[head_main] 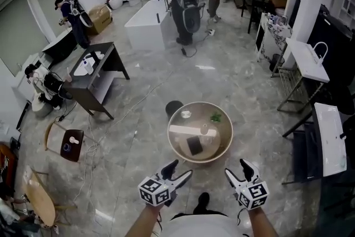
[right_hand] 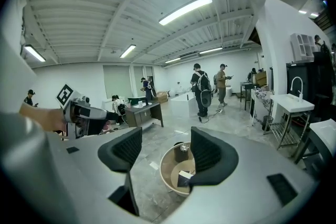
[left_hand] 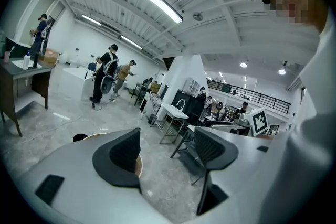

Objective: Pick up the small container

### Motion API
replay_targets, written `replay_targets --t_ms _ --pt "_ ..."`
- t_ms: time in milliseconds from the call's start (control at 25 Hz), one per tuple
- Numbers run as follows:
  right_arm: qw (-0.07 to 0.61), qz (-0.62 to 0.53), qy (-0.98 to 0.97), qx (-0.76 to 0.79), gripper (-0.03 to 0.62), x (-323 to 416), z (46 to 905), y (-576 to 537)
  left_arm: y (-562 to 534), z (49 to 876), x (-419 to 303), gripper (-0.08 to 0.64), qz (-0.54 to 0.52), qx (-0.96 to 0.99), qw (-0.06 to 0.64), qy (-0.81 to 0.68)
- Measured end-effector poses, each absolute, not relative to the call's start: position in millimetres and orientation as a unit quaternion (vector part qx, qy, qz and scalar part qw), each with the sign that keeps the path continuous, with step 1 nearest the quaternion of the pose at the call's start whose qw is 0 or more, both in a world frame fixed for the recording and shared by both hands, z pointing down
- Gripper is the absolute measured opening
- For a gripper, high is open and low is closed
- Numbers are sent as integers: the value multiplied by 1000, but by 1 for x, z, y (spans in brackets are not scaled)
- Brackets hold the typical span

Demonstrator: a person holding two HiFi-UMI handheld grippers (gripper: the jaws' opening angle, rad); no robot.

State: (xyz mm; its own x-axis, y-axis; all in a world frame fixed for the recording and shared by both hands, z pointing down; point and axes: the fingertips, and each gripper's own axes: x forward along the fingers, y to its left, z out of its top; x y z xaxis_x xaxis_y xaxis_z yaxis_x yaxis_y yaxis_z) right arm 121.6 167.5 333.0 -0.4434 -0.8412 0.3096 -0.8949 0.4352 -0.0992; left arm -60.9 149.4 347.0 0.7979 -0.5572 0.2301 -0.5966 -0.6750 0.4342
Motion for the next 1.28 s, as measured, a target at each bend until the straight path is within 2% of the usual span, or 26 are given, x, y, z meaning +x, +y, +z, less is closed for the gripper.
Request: replay_targets --t_ms 520,1280 --pt "107 132 -859 484 299 153 342 99 91 350 -26 327 46 904 253 -341" --pt "126 167 -845 492 299 143 378 18 0 376 -34 327 63 903 275 -325"
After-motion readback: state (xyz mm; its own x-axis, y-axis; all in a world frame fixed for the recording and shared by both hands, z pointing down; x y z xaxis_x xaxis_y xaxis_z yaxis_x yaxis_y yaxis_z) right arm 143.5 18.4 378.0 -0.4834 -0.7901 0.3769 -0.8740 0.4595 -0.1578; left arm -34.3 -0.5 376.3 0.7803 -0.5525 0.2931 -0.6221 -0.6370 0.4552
